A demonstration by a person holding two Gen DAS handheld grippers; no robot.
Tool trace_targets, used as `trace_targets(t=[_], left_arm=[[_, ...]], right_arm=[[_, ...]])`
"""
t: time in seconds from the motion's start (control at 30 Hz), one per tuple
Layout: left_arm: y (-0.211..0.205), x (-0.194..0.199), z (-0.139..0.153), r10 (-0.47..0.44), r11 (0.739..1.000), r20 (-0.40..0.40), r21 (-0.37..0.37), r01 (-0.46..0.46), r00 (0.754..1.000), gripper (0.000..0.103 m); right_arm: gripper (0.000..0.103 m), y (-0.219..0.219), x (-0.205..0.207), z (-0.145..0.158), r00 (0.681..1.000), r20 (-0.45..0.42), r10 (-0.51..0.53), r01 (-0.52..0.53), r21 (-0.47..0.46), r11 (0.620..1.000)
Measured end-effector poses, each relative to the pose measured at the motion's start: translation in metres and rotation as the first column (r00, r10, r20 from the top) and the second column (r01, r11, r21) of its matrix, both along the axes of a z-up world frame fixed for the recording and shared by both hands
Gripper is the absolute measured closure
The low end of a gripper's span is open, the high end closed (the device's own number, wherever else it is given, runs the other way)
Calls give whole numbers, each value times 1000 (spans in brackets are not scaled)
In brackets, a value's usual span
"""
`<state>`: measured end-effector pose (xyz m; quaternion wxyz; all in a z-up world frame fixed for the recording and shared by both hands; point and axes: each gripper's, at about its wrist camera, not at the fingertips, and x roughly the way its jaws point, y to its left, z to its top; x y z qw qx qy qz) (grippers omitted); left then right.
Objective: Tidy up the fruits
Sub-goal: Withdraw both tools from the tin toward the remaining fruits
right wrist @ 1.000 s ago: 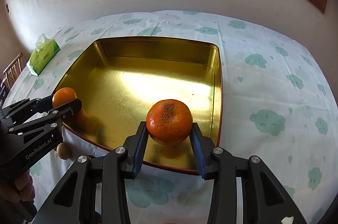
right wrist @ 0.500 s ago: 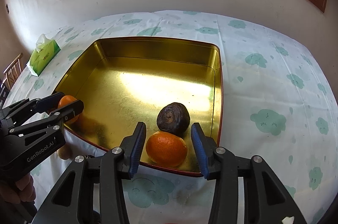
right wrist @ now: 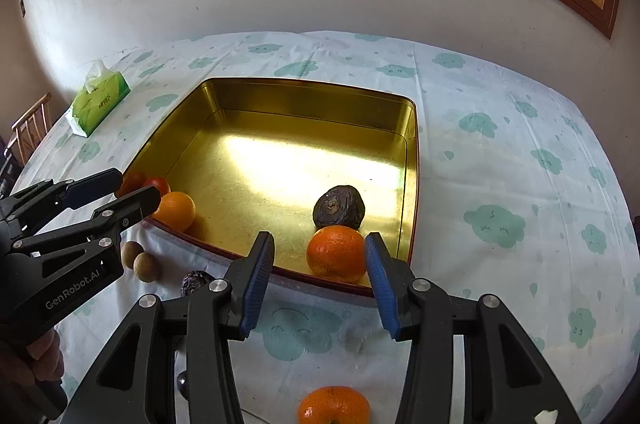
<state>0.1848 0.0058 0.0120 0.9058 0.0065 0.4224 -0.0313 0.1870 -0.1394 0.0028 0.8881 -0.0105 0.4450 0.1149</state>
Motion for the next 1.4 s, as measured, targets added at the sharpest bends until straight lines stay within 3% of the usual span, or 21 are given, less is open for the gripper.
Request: trace_targets(t=[0.37, 0.77, 1.07, 1.4], left_arm=[[18, -72, 2, 28, 999, 10, 31, -28, 1000, 54], [27, -146, -28, 64, 998, -25, 10, -64, 998, 54], [15, -162, -41, 49, 999, -45, 21, -49, 998, 54], [18, -162, -49, 61, 998, -68, 10, -61, 996, 54]], right_arm=[[59, -14, -61, 19, 999, 34, -9, 9, -1, 1000], [59, -34, -134, 0, 999, -12, -32, 31, -4, 999], [59, -27, -154, -28, 997, -80, -10, 11, 5, 1000], [59, -22, -156, -35, 995, -95, -4, 5, 10, 1000]])
